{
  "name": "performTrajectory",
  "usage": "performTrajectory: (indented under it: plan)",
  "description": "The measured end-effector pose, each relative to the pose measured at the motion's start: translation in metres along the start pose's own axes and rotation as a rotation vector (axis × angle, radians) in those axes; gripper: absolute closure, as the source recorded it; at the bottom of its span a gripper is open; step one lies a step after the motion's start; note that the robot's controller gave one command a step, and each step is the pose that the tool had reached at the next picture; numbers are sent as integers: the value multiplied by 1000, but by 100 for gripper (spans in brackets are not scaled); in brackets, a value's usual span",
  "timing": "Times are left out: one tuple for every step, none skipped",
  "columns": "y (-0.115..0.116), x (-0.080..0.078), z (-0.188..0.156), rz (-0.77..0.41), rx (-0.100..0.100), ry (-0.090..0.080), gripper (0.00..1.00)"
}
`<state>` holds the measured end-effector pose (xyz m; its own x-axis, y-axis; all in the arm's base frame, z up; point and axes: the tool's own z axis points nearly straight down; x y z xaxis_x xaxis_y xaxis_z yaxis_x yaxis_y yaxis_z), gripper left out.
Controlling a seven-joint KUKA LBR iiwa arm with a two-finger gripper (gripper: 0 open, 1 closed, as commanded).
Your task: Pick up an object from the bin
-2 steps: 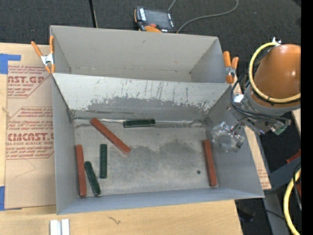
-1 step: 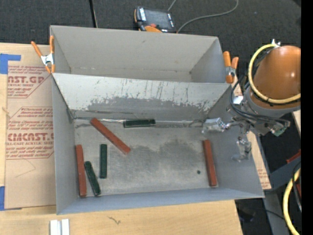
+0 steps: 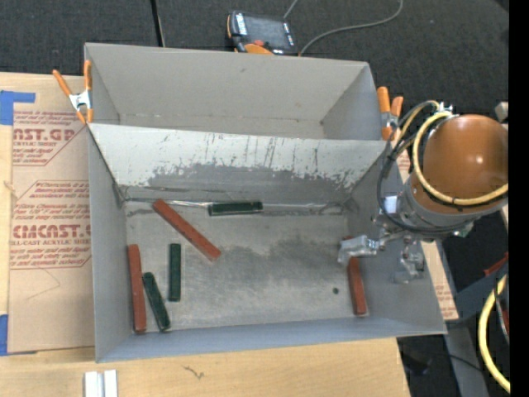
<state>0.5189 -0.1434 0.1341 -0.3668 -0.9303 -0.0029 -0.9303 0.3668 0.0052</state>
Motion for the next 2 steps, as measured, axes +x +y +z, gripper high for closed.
performTrajectory:
  plan:
    - [14, -21, 61, -478, 6, -15, 0]
    - [12, -14, 62, -474, 9, -6, 100]
